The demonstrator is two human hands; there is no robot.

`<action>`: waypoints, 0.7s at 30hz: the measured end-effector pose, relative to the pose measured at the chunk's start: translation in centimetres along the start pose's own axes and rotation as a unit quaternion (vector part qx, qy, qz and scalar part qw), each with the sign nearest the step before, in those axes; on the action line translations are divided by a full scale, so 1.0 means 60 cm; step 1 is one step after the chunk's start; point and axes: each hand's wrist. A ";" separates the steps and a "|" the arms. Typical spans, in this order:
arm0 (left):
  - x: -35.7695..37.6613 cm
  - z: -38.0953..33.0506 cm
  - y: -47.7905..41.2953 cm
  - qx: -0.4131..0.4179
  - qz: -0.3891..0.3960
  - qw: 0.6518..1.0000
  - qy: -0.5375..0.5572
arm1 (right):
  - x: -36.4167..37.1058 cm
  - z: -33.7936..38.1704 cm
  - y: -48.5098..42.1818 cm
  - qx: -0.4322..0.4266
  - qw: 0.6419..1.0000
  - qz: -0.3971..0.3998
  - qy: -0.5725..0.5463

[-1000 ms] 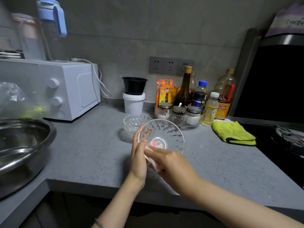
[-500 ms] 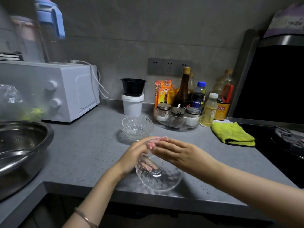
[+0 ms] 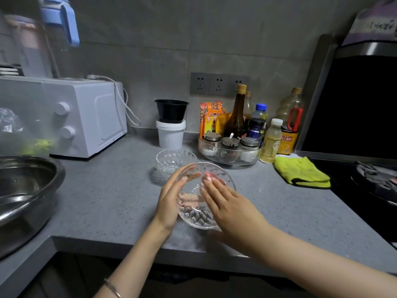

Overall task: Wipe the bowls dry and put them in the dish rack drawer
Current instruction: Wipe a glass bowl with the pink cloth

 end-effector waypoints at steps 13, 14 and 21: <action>-0.001 -0.008 0.004 -0.007 -0.054 0.998 0.010 | -0.001 0.008 -0.018 0.007 0.999 -0.041 -0.007; 0.000 -0.009 0.004 -0.014 -0.067 0.997 0.019 | 0.001 0.016 -0.017 -0.004 0.999 -0.045 -0.018; -0.004 0.003 0.010 -0.096 -0.027 0.993 0.068 | -0.047 0.004 -0.006 -0.021 0.957 0.018 -0.290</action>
Point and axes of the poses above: each hand's wrist, its own y-axis away from the middle knuckle, its own x-axis out of the palm, z = x × y
